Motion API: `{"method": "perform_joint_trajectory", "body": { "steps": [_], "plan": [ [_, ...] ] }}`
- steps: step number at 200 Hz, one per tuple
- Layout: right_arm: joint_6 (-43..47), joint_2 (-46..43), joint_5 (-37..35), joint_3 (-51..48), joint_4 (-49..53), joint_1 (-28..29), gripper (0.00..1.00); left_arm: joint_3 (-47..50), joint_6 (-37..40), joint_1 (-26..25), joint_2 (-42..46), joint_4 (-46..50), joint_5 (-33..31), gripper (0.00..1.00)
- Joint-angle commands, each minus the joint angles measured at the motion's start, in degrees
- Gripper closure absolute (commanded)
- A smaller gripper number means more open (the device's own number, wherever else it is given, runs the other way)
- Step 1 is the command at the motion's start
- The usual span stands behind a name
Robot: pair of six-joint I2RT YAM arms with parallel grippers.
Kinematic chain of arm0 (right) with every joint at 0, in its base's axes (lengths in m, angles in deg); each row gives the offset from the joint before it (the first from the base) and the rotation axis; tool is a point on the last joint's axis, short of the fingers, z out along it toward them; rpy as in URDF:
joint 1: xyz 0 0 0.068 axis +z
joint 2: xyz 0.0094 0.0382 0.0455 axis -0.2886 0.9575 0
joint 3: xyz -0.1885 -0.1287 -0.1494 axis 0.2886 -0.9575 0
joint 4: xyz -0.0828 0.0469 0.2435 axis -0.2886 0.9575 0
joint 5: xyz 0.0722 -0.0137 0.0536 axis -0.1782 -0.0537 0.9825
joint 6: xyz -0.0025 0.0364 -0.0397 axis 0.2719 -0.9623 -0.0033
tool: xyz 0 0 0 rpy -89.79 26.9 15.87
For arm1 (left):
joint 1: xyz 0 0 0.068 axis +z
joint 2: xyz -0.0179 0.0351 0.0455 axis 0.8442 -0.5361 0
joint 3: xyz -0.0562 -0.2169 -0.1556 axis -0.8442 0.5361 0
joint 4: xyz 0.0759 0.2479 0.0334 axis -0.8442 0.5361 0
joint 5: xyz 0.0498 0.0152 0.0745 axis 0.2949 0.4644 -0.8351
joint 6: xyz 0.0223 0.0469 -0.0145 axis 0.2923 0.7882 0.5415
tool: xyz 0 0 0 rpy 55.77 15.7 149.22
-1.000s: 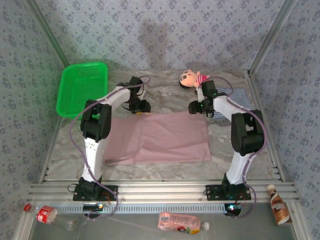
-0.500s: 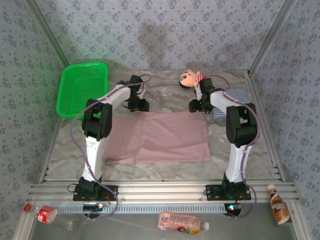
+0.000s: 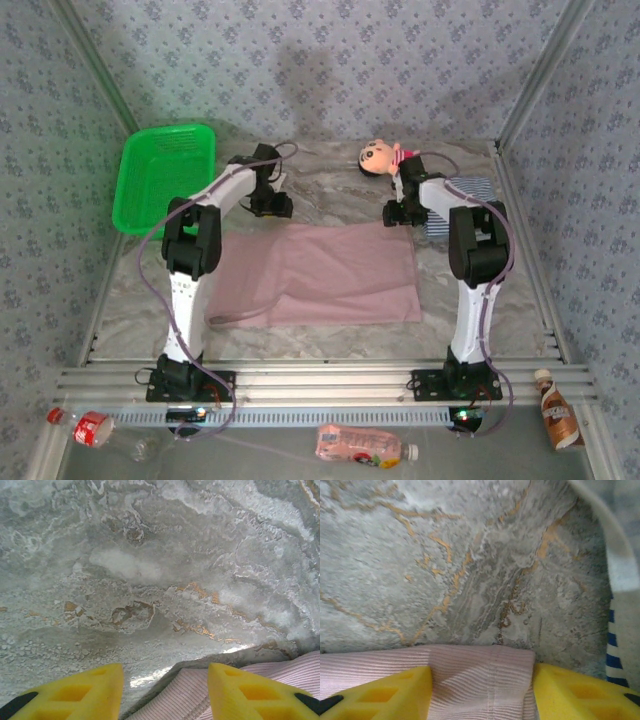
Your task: Fold and stack the tank tops
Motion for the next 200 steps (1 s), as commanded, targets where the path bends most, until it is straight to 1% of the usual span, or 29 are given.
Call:
{"method": "perform_joint_trajectory", "body": {
  "steps": [1,22,48,74,99,129,149,171,193,200],
  "plan": [
    [-0.8,1.4,1.9,1.8,3.4,-0.5,0.45,-1.5,1.2,-0.9,-2.2,2.6,3.9,0.52],
    [-0.6,1.9,3.1,2.2,4.1,-0.8,0.48,-1.4,1.1,-1.5,-2.7,2.8,6.0,0.53],
    [-0.5,2.4,4.1,2.5,4.6,-1.2,0.51,-0.5,0.7,-1.4,-2.7,2.2,7.2,0.53],
    [-0.4,2.6,4.6,2.8,4.9,-1.3,0.54,-0.3,-0.2,-1.5,-2.3,1.5,10.4,0.55],
    [-0.2,2.7,4.9,2.7,5.1,-1.3,0.57,-0.2,-0.5,-2.0,-1.4,1.7,10.6,0.56],
    [-0.2,2.8,5.1,2.8,5.1,-1.4,0.59,0.6,0.3,-2.9,-0.9,2.5,8.7,0.57],
    [-0.1,2.8,5.1,2.7,5.2,-1.4,0.62,1.4,0.6,-3.1,-1.1,2.6,6.2,0.64],
    [-0.2,2.8,5.1,2.7,5.2,-1.4,0.68,1.6,0.5,-2.9,-0.7,2.2,3.5,0.76],
    [-0.2,2.7,5.1,2.8,4.8,-1.6,0.75,0.8,0.1,-2.3,-0.6,1.5,3.4,0.79],
    [-0.2,2.7,5.1,2.9,4.8,-1.6,0.77,0.3,0.1,-2.2,-0.8,1.5,3.5,0.81]
  ]
}}
